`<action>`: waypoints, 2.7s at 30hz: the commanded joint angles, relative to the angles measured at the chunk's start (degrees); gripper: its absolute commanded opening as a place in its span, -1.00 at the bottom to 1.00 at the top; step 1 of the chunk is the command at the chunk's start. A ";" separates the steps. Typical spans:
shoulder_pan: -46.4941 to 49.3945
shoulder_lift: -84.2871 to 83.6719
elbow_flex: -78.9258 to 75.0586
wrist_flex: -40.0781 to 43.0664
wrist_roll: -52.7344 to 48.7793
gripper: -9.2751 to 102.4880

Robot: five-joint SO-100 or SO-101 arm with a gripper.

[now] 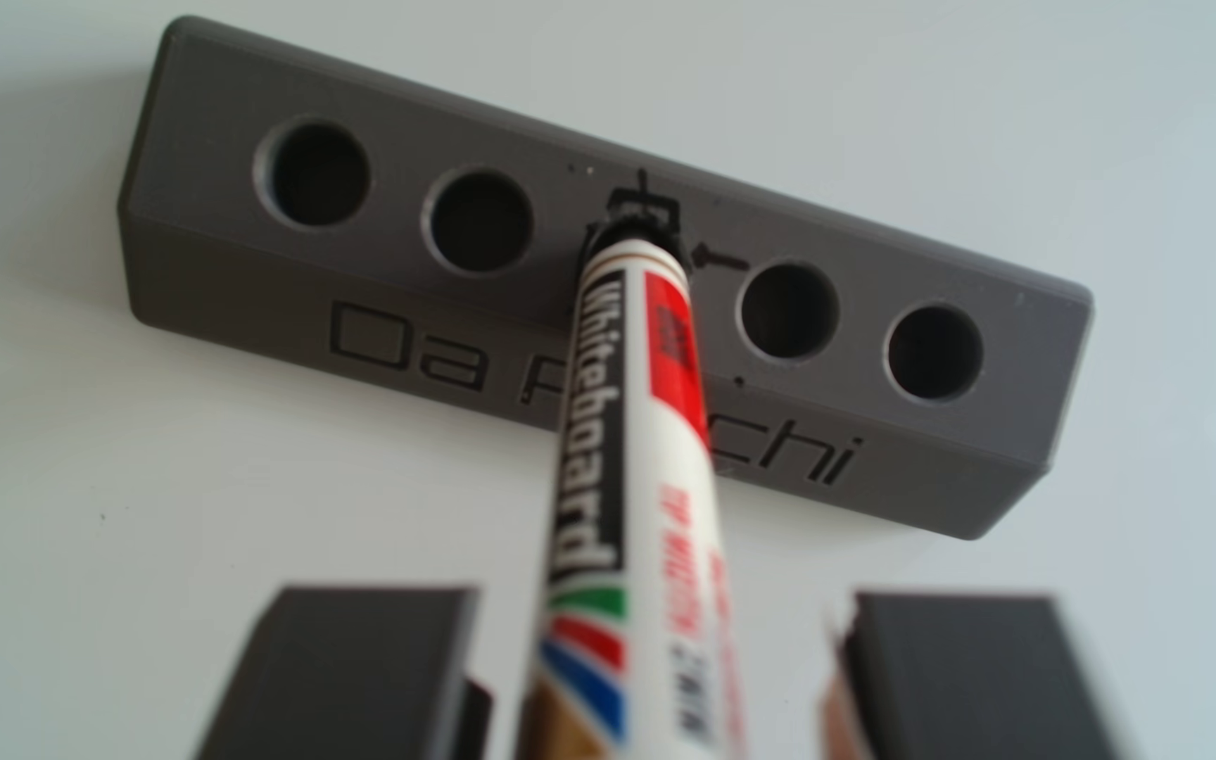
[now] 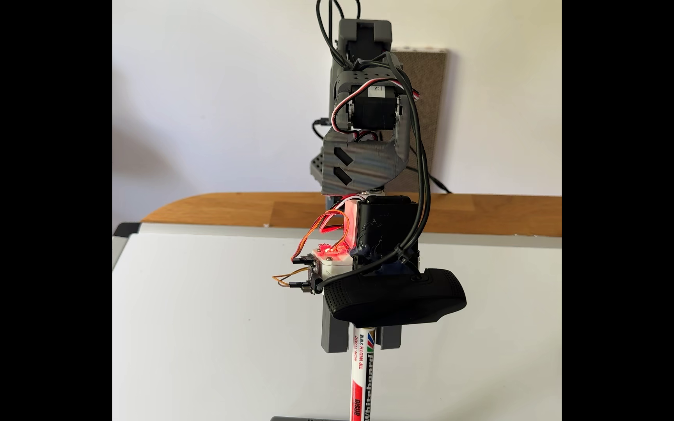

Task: Draw a face

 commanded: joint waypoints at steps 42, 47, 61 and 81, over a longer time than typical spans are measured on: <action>0.18 2.20 -4.39 0.09 -0.18 -0.38; 0.18 2.20 -4.31 0.09 -0.35 -0.45; 0.09 2.29 -4.39 -0.18 -0.35 -0.85; 0.09 4.22 -4.75 0.70 0.62 -0.85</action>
